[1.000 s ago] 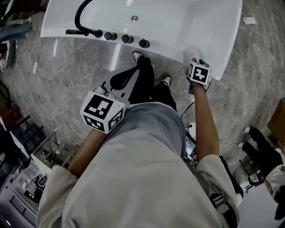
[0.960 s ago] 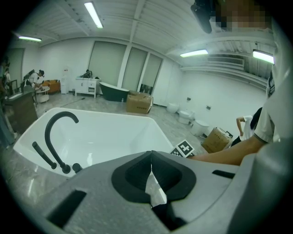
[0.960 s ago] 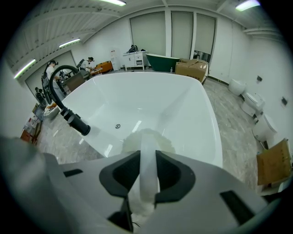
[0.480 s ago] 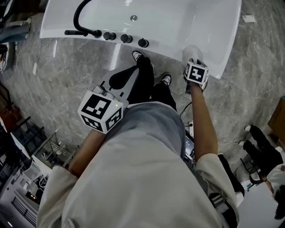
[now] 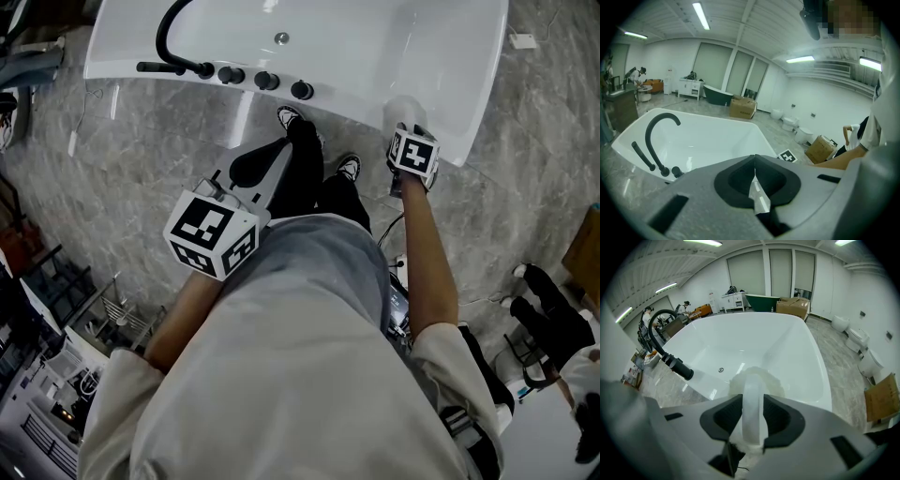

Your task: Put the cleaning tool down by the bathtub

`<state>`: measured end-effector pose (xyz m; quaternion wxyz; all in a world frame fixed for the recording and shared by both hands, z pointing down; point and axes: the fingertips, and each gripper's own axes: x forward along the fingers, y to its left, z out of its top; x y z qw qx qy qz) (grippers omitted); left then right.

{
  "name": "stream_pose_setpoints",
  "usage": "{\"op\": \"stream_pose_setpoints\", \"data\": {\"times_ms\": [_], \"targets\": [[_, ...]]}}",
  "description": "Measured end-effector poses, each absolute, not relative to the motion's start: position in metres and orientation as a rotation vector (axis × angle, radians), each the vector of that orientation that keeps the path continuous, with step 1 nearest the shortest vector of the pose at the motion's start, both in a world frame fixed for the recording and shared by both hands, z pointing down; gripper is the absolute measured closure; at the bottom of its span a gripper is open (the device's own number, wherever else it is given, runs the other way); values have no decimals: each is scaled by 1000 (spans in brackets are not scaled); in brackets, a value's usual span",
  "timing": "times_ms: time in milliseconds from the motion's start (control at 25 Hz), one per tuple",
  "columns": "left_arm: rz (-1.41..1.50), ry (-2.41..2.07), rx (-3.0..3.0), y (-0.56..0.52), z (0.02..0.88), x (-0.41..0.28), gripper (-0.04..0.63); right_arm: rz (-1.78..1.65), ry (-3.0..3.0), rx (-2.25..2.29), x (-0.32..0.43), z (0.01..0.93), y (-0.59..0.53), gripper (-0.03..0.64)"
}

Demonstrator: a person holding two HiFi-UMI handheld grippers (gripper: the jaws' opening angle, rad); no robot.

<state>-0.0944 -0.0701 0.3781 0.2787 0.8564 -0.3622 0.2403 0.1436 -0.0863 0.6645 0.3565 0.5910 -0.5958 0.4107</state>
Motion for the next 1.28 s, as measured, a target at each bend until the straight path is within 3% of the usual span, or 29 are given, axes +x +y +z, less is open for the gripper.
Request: {"op": "stream_pose_setpoints", "data": {"times_ms": [1280], "targets": [[593,-959,2298,-61,376,-88,586,1011,-1584,1529,141,641,-73,494]]}}
